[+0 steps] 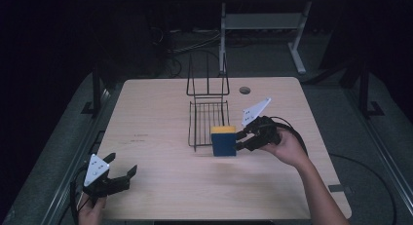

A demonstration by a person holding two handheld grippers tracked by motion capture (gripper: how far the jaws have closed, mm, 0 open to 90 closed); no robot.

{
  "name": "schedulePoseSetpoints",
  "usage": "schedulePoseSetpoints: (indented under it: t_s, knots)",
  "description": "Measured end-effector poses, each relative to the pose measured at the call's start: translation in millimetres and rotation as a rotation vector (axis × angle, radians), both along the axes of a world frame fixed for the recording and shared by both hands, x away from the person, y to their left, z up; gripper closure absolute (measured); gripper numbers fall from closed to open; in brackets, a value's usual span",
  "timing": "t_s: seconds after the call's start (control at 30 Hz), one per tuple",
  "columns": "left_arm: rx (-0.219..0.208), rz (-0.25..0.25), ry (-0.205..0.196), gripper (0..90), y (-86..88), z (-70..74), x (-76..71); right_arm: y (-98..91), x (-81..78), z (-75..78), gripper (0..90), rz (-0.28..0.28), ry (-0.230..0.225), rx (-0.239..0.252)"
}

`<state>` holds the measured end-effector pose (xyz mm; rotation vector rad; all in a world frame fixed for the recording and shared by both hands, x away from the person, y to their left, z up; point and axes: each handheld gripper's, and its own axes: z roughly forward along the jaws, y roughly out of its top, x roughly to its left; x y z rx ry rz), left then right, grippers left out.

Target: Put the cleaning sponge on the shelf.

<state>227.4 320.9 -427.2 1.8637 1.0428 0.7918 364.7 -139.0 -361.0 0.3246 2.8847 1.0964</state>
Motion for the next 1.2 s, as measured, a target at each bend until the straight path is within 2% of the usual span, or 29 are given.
schedulePoseSetpoints:
  t_s: [0.1, 0.3, 0.4, 0.57, 0.8, 1.13, 1.2]
  knots:
    - [-0.003, 0.001, 0.004, 13.9, 0.4, -0.3, 1.0, 2.2, 5.3, 2.7, 60.1, 0.001, -0.002, -0.008]
    - [-0.005, 0.002, 0.005, 13.9, 0.2, -1.4, 2.0, 1.8, 17.6, 6.5, 60.2, -0.014, 0.003, 0.011]
    - [-0.004, 0.002, 0.004, 13.9, 0.2, -1.3, 2.3, 3.6, 25.0, 10.6, 60.1, -0.014, -0.009, 0.023]
    - [-0.006, -0.001, 0.005, 13.9, 0.0, -1.5, 3.3, 8.2, 34.5, 14.6, 60.1, -0.012, -0.009, 0.009]
    - [-0.011, 0.002, 0.005, 13.9, 0.8, -1.6, 3.8, 9.3, 51.6, 16.7, 60.1, -0.023, 0.0, 0.032]
    - [-0.011, 0.003, 0.002, 13.9, 1.7, -1.3, 3.9, 19.8, 70.7, 18.6, 59.7, -0.019, -0.002, 0.015]
    - [-0.017, 0.005, 0.004, 13.9, 2.1, -1.3, 3.9, 19.0, 75.3, 17.1, 59.7, -0.023, -0.002, 0.028]
